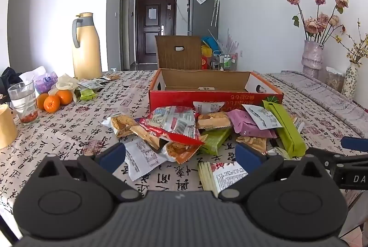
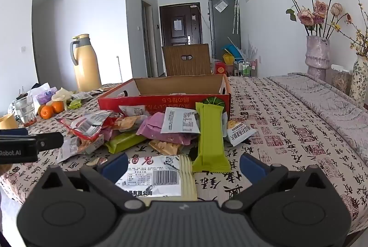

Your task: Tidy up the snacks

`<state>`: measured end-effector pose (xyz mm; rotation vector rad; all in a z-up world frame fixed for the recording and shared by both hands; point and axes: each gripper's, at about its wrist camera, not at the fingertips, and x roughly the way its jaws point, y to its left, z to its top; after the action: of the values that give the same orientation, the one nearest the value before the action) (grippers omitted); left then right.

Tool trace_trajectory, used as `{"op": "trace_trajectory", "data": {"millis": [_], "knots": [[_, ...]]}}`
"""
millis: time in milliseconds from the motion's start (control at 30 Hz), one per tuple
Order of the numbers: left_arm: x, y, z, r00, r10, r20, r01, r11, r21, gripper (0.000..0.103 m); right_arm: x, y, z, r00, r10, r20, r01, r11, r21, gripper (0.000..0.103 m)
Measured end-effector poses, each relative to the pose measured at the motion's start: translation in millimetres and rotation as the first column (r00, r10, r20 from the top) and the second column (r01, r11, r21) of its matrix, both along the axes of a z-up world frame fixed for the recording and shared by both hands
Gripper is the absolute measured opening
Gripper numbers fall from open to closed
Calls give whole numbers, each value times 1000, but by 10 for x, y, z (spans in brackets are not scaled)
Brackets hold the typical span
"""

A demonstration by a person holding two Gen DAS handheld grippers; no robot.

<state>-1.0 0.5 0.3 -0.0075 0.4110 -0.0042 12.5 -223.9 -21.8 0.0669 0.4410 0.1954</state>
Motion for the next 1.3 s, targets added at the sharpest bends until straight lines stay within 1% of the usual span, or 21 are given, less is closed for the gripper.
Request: {"op": "trace_trajectory", "data": {"millis": [33,267,300,533,1300], "knots": [[8,1,0,1000,-1,-13,1,1000,-2,103,0,0,0,1000,0,1,0,1000,-2,103],[-21,-1,-4,1000,-6,-2,6,1000,16,103,-1,-2,-2,1000,-1,-3,1,1000,-3,103],[-39,-50,-11,1000,-4,-3,4,1000,14,103,-1,-1,4,1000,-1,-3,1,1000,-4,103],[-13,-16,-20,1000,-3,-16,3,1000,6,103,-5,-14,-29,1000,3,-8,-3,1000,0,103],[-19,-13,-29,1000,-4,-14,4,1000,6,103,0,2,-21,1000,1,-14,-1,1000,-5,103]]}}
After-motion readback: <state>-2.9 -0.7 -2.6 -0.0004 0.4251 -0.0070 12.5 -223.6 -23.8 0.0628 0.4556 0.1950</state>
